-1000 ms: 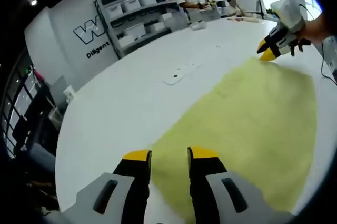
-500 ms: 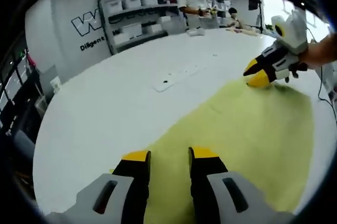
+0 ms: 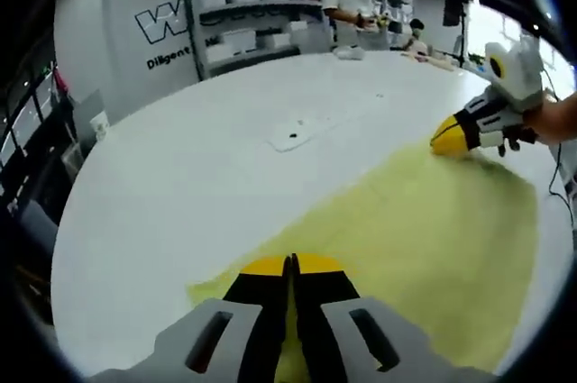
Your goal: Fold the garment on the visible template until the final outline fits inside the template.
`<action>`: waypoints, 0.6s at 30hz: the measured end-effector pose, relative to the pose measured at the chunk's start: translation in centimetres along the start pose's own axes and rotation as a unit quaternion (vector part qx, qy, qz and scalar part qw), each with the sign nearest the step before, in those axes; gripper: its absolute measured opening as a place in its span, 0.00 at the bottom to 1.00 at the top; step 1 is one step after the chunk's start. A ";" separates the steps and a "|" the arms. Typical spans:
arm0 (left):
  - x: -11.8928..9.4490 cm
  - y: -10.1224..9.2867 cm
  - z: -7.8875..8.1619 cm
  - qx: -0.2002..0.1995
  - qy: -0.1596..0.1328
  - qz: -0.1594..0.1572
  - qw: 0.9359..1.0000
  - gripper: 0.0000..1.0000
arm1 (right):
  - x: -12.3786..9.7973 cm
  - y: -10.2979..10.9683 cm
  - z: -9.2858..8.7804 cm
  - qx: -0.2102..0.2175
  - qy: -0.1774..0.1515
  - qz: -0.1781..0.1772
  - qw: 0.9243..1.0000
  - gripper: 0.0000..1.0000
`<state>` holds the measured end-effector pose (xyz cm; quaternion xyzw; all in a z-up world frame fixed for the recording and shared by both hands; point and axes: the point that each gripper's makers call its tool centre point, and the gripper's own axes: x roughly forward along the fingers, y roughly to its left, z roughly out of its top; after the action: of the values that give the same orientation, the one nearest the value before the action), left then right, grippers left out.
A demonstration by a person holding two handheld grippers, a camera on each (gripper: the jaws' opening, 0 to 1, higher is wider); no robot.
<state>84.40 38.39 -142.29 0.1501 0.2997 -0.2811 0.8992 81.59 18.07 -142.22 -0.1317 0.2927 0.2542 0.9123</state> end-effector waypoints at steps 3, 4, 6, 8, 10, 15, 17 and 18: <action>-0.2 0.5 0.8 0.002 -0.013 0.008 1.000 0.00 | -0.1 -0.3 0.6 0.002 -0.010 -0.003 1.000 0.00; -0.2 0.6 1.2 -0.001 -0.018 0.011 1.000 0.00 | 0.0 -0.2 0.8 0.005 -0.015 -0.002 1.000 0.00; -0.1 0.6 1.2 -0.012 -0.018 0.010 1.000 0.00 | 0.5 0.1 1.1 0.012 -0.023 0.005 1.000 0.00; 0.0 0.6 0.8 0.000 -0.013 0.012 1.000 0.00 | 1.1 1.5 0.9 0.034 -0.018 0.032 0.999 0.00; 0.1 0.5 0.8 0.002 -0.012 0.012 1.000 0.00 | 1.5 2.1 1.1 0.013 -0.026 0.026 0.999 0.16; -0.2 0.4 1.2 0.006 -0.018 0.015 1.000 0.00 | 2.6 2.6 0.3 -0.007 -0.003 0.022 1.000 0.12; -0.5 0.3 1.4 0.002 -0.021 0.014 1.000 0.00 | 2.5 2.6 0.5 -0.002 -0.005 0.019 1.000 0.07; -0.6 0.2 1.4 0.003 -0.021 0.015 1.000 0.00 | 2.5 2.6 0.6 -0.001 -0.003 0.018 1.000 0.01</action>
<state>84.81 38.21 -140.84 0.1515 0.2772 -0.2714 0.9091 82.20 21.45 -143.52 -0.1267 0.2919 0.2718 0.9082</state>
